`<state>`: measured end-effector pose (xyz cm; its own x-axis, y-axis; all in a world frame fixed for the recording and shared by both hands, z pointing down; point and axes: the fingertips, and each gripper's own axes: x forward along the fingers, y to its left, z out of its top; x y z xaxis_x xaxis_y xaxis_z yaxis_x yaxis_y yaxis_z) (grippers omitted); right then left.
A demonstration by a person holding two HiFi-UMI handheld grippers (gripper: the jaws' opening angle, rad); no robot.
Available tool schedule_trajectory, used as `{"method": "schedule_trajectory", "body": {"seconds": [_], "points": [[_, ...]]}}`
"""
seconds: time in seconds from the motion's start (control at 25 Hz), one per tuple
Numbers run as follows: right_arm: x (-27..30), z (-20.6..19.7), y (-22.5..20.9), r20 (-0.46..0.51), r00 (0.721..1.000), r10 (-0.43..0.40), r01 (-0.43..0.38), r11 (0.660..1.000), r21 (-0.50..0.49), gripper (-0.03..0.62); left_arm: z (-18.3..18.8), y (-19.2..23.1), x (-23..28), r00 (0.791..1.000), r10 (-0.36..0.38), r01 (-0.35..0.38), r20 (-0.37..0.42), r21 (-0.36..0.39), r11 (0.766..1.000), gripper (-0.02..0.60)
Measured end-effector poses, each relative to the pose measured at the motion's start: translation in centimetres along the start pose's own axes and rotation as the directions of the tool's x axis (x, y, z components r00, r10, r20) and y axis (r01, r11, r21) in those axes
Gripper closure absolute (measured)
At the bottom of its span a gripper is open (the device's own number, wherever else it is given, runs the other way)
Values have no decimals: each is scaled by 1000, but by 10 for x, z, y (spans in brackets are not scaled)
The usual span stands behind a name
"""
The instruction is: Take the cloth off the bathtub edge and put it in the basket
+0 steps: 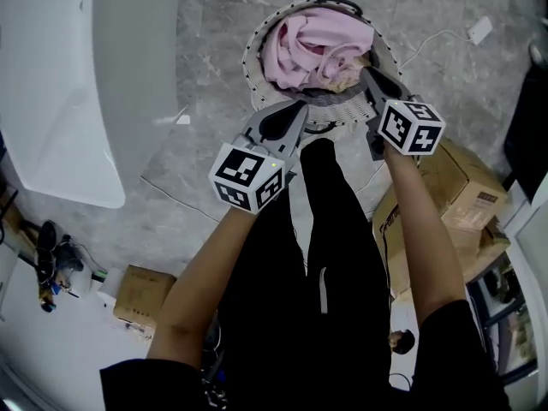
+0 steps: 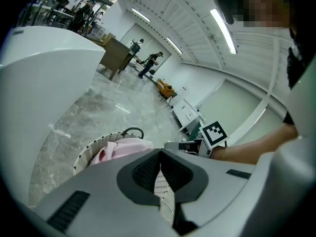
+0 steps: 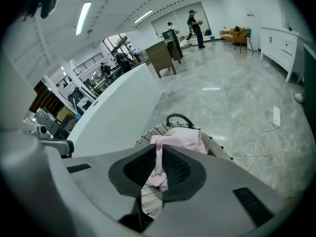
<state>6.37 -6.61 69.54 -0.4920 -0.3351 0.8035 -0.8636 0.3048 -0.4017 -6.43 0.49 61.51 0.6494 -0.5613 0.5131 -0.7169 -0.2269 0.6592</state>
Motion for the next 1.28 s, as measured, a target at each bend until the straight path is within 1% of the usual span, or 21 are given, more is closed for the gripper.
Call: {"method": "schedule_trajectory", "body": {"seconds": [0.04,0.08,0.12,0.16,0.24,0.36,0.52,0.64,0.76,0.84,0.96,1.04,1.12,1.16,1.24,1.28], "points": [[-5,2,-1,2,1000,-9,9,1000,-7,551,2,-1,-5,1000,5,-5,6,1,1000,566],[-9,4,-1,-2,1000,-16,16,1000,-16,538,4,-3,-9,1000,10,-10,10,1,1000,566],[-14,4,-1,-8,1000,-20,19,1000,-23,486,5,-5,-14,1000,17,-17,14,1,1000,566],[-20,5,0,-13,1000,-19,19,999,-29,460,6,-8,-19,1000,24,-24,18,1,1000,566],[-37,8,4,-9,1000,-13,13,999,-33,459,9,-17,-28,999,34,-34,32,0,999,566],[-67,13,18,24,1000,10,-9,999,-34,459,14,-35,-41,997,50,-50,63,-4,999,566],[-116,29,47,103,993,58,-53,997,-52,459,26,-56,-55,991,93,-90,100,-40,995,566],[-167,34,67,163,982,93,-90,996,-25,459,44,-96,-71,983,106,-105,150,-10,994,566],[-220,43,89,220,968,124,-116,992,-49,459,67,-141,-91,975,99,-101,201,0,995,566],[-261,55,99,267,954,136,-123,990,-65,459,83,-173,-103,969,101,-109,227,22,994,566],[-329,82,113,360,922,141,-113,989,-98,459,105,-227,-127,958,110,-145,264,116,983,566],[-375,99,126,423,894,151,-98,985,-146,459,119,-264,-146,948,122,-181,293,183,966,566],[-418,114,141,468,866,177,-76,971,-226,460,132,-300,-159,935,135,-224,328,253,941,566],[-438,120,149,484,853,193,-62,960,-273,459,138,-318,-165,928,130,-231,349,264,936,566],[-475,127,165,506,831,232,-47,935,-351,461,148,-348,-174,913,106,-209,394,228,951,566],[-490,129,170,516,820,249,-45,926,-375,461,154,-362,-178,904,98,-200,416,210,957,566]]}}
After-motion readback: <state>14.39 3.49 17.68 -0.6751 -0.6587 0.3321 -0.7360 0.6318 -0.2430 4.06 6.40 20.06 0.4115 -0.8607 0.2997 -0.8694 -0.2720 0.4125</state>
